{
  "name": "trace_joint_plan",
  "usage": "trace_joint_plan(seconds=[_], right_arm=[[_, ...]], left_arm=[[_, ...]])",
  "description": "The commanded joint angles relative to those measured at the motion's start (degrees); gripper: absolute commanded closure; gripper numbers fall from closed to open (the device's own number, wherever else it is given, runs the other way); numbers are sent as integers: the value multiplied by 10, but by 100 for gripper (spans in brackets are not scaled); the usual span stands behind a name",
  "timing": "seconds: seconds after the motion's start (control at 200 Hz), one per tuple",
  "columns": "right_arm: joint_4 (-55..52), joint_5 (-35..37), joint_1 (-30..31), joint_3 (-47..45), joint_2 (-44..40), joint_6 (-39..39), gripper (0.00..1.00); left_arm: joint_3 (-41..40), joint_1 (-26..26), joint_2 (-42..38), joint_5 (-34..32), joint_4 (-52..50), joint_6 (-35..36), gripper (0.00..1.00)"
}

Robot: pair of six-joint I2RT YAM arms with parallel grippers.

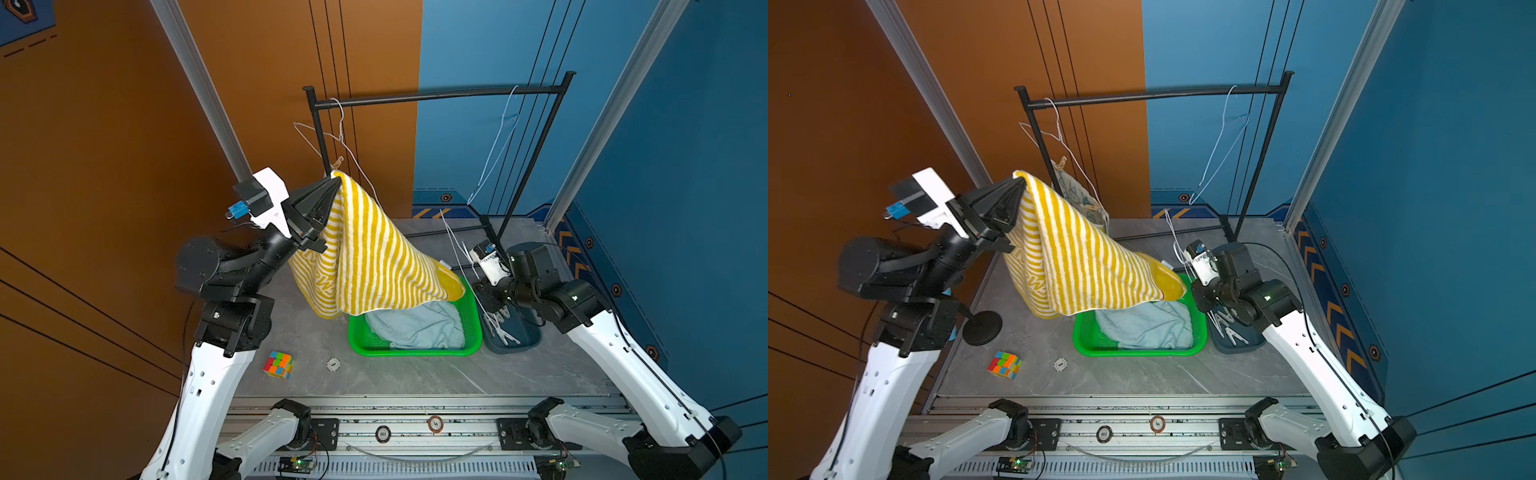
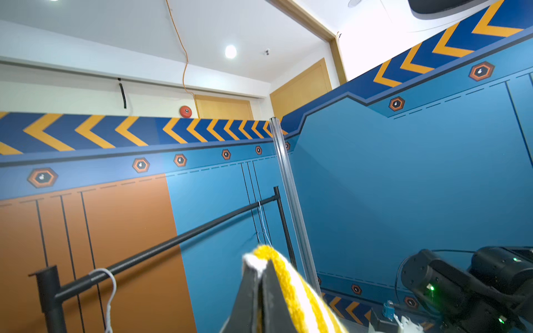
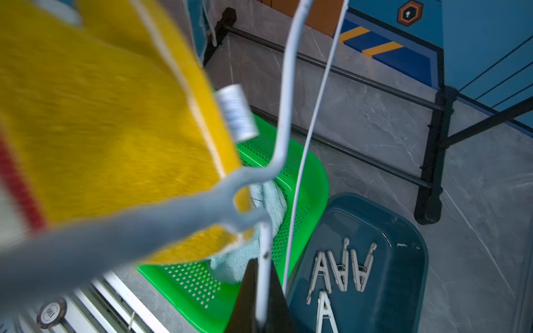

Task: Remove the clothespins securing towels to the hanger
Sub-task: Remove the towel from the hanger, then place the towel in the basket.

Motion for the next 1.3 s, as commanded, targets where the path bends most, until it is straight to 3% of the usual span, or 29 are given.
trace_joint_plan(seconds=[0.0,0.345,0.686,0.836,0.971,1.176,1.296], right_arm=[[2,14,-11,-16,-18,19,100],[5,23,-32,-32,-47,24,100],[22,81,-49,-51,-85,51,100],[26,85,-61,-54,-93,54,100],[26,83,-70,-57,-93,55,100],[27,77,-78,-53,-85,54,100],[30,70,-79,-49,-78,53,100]], left_arm=[[37,5,-2,-15,45,1,100],[71,-12,54,15,56,-55,100],[64,-82,95,20,56,-52,100],[-3,-107,86,-6,55,-39,100],[-113,-130,65,-27,56,-47,100],[-304,-143,-26,-95,56,-49,100],[-367,-141,-67,-127,34,-41,100]])
